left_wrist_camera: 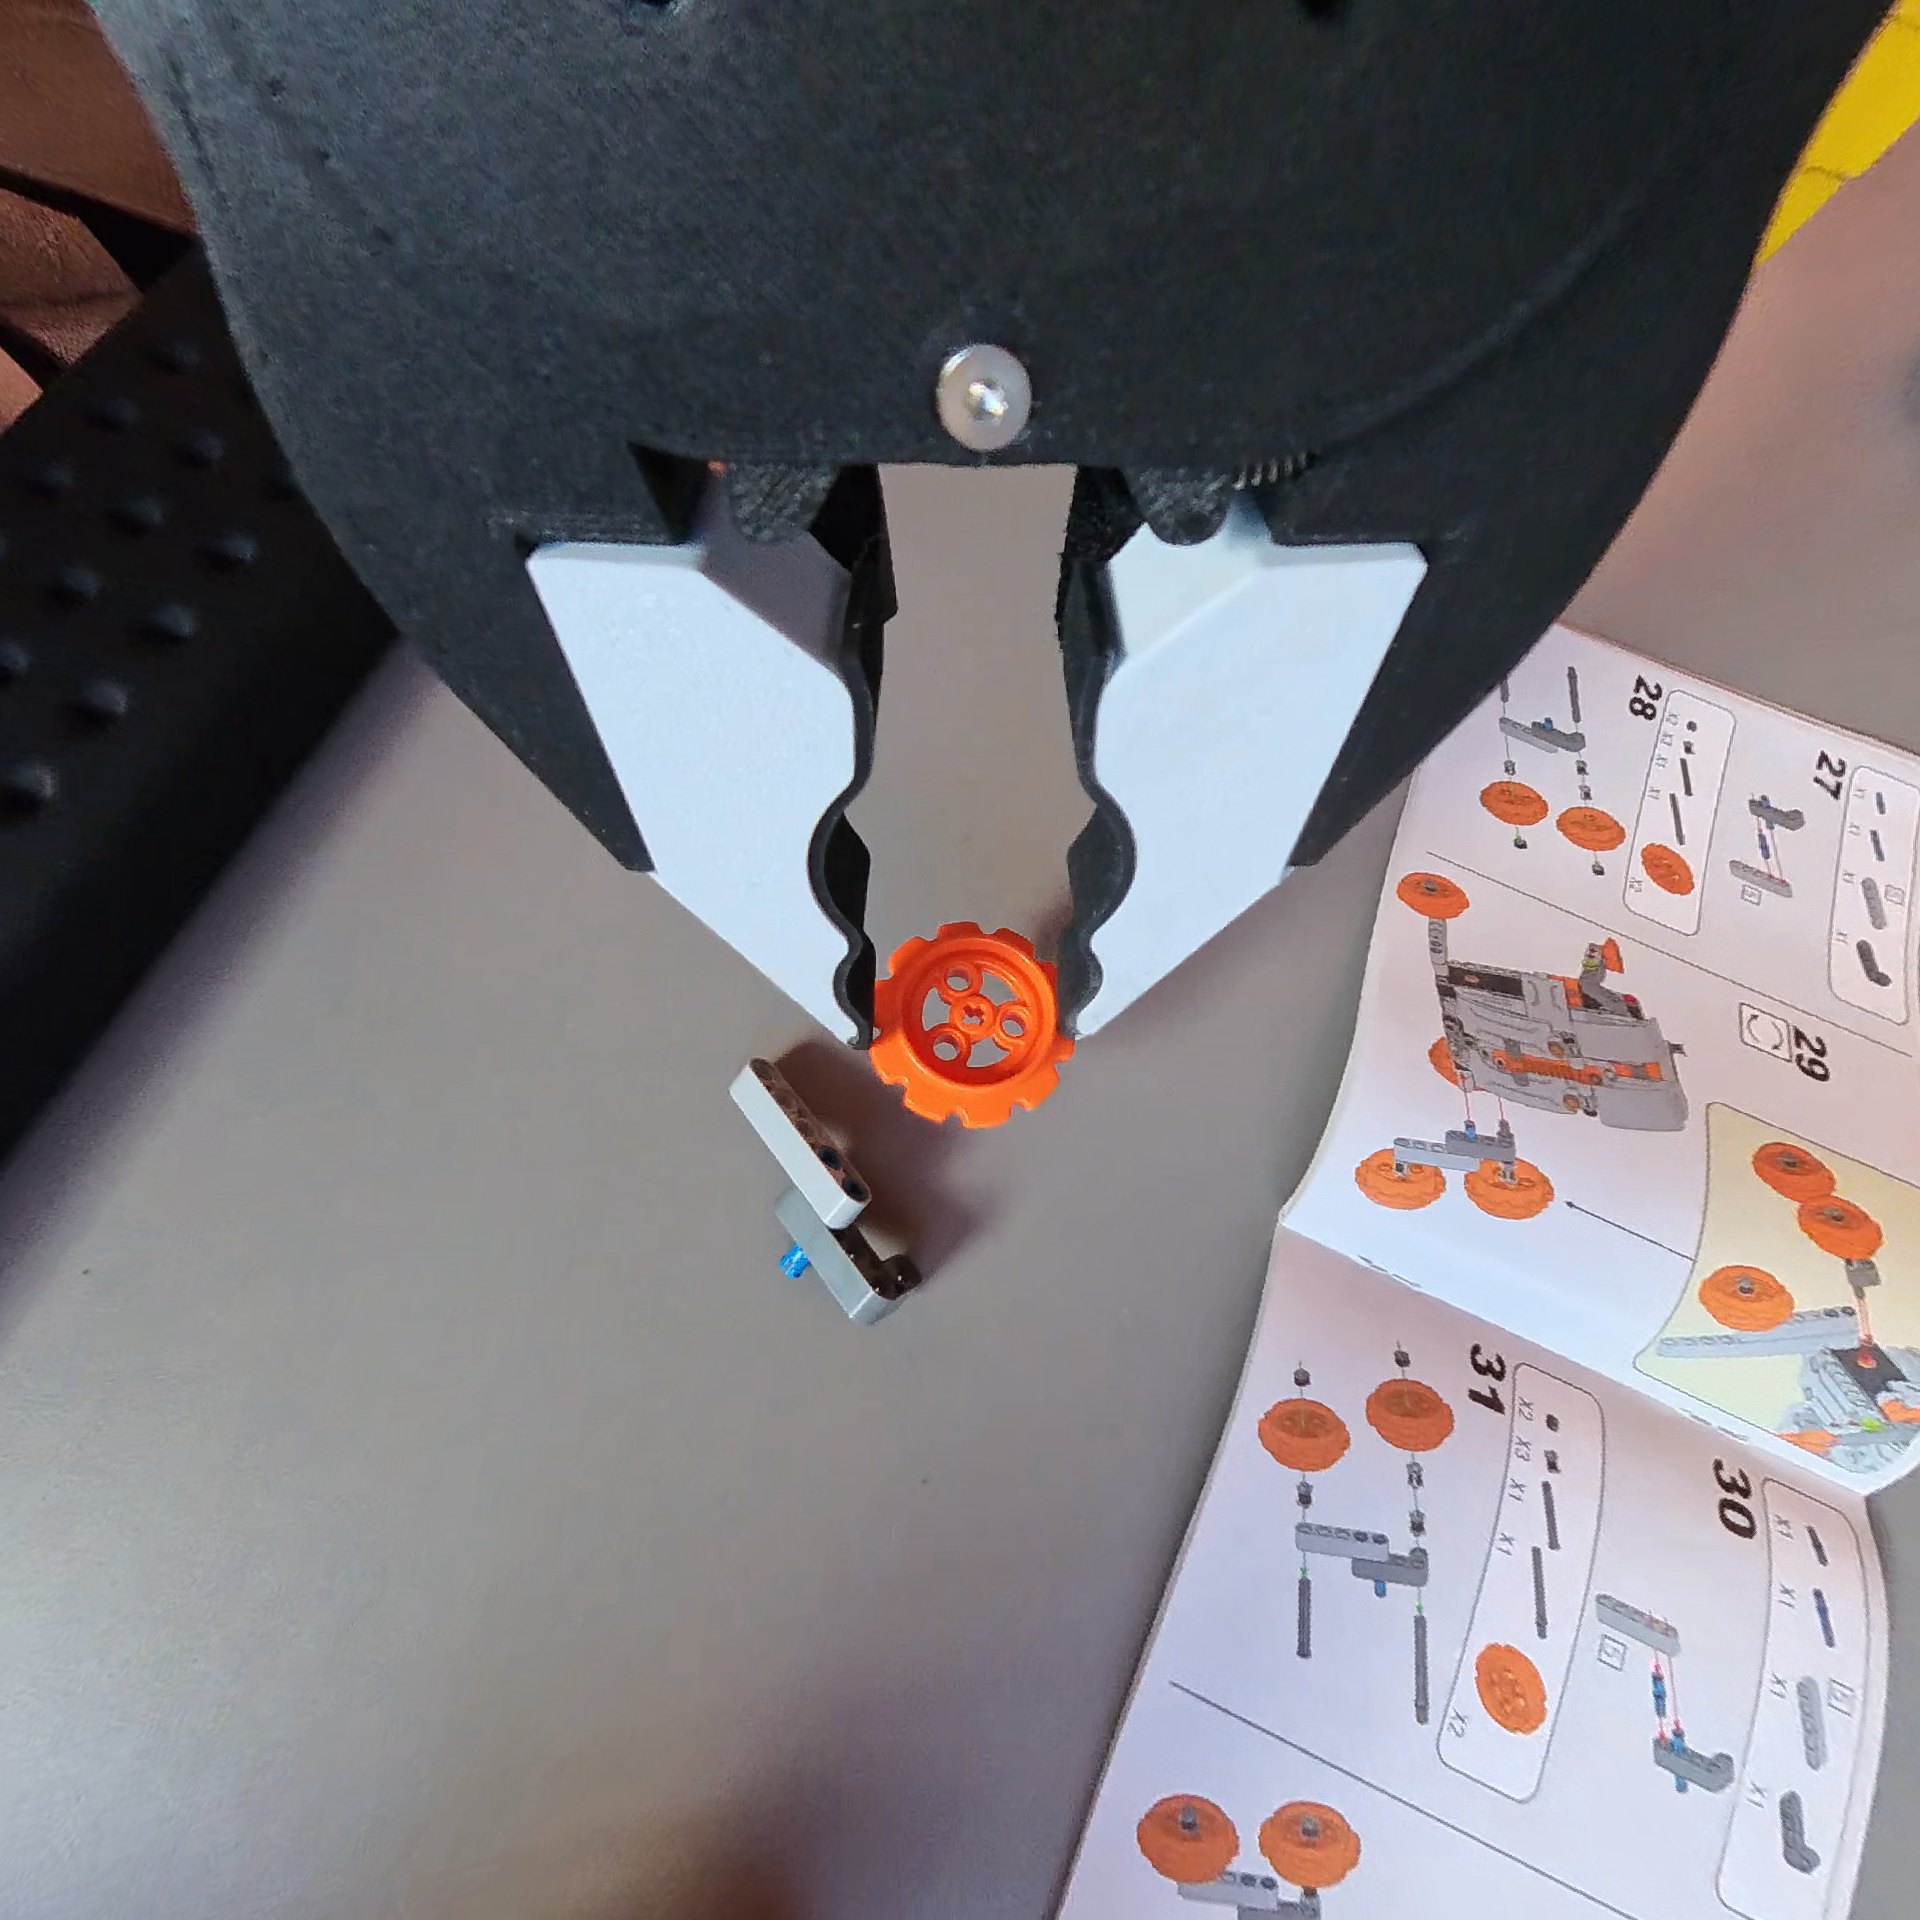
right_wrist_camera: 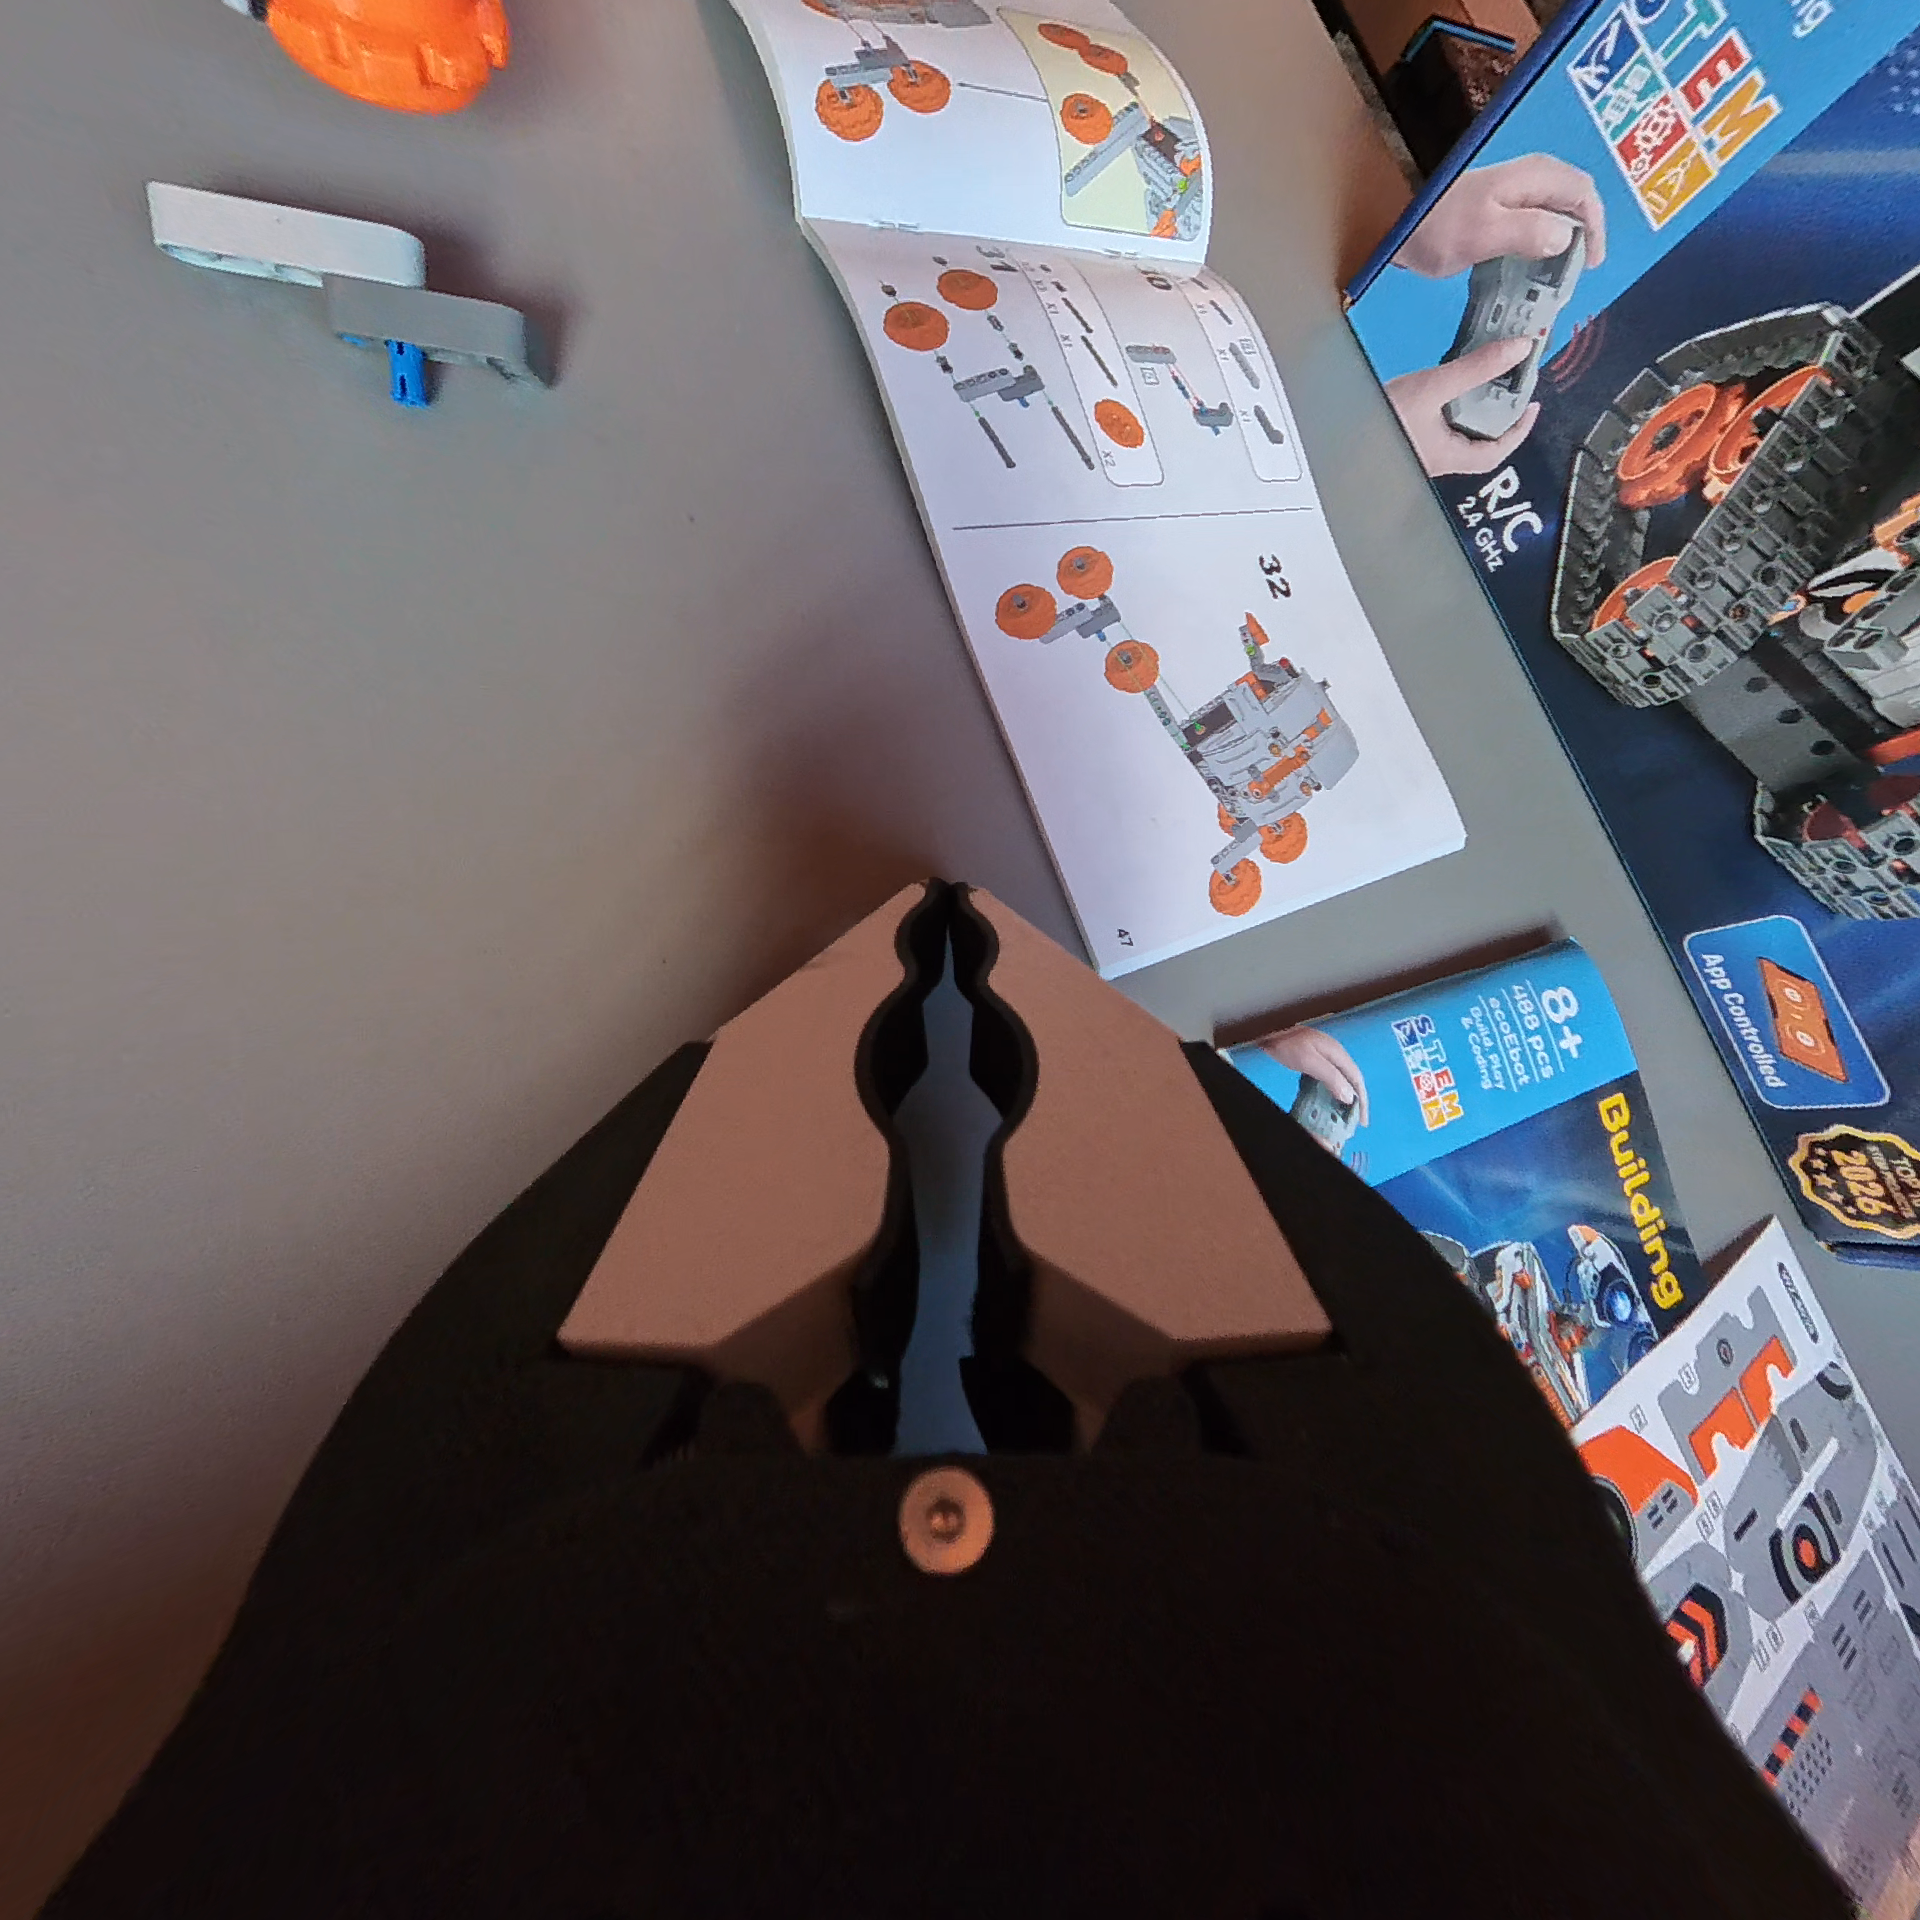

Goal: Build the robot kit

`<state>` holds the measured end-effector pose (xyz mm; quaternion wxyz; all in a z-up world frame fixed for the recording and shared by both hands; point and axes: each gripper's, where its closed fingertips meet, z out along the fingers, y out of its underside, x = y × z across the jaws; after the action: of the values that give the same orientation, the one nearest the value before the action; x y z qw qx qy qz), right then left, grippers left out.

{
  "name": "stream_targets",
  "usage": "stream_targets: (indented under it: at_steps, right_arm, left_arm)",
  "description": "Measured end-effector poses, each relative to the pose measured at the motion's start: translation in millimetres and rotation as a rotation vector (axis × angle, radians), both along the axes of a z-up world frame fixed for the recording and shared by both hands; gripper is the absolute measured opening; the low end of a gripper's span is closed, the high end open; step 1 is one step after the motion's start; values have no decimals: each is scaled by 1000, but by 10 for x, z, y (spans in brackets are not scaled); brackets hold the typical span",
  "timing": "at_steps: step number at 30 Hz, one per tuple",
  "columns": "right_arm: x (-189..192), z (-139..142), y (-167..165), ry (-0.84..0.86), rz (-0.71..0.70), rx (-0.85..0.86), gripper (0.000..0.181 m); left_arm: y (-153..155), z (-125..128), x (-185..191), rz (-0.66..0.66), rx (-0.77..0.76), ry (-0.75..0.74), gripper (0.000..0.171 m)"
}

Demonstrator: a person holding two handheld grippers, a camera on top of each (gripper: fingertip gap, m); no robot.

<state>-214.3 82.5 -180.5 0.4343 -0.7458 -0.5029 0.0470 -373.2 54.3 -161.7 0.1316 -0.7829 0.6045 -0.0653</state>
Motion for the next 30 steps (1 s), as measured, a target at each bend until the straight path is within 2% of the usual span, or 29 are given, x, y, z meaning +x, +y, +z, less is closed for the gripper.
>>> stream_targets:
  at_steps: [12, 20, 23, 25, 26, 28, 30]
  right_arm:
    - [-23, -1, -1, -2, 8, -8, 0]
    - [-22, -3, -2, 3, 7, -13, 0]
    - [-17, -3, -10, 6, 8, -16, 0]
    - [-13, -3, -25, 8, 10, -19, 0]
    - [-11, -3, -37, 8, 12, -20, 0]
    - [-10, -2, -65, 5, 19, -19, 0]
    - [-15, -2, -91, 1, 26, -15, 0]
  left_arm:
    - [-40, -147, -23, -20, -7, 28, 33]
    - [-63, -161, -3, -40, 9, 22, 33]
    - [-72, -83, 33, -39, 4, -14, 46]
    - [-94, 131, 85, -30, -13, -73, 48]
    - [-87, 325, 107, -25, -4, -112, 48]
    - [-29, 895, 104, -14, 64, -216, 45]
    - [38, 1631, -18, 22, 162, -352, 43]
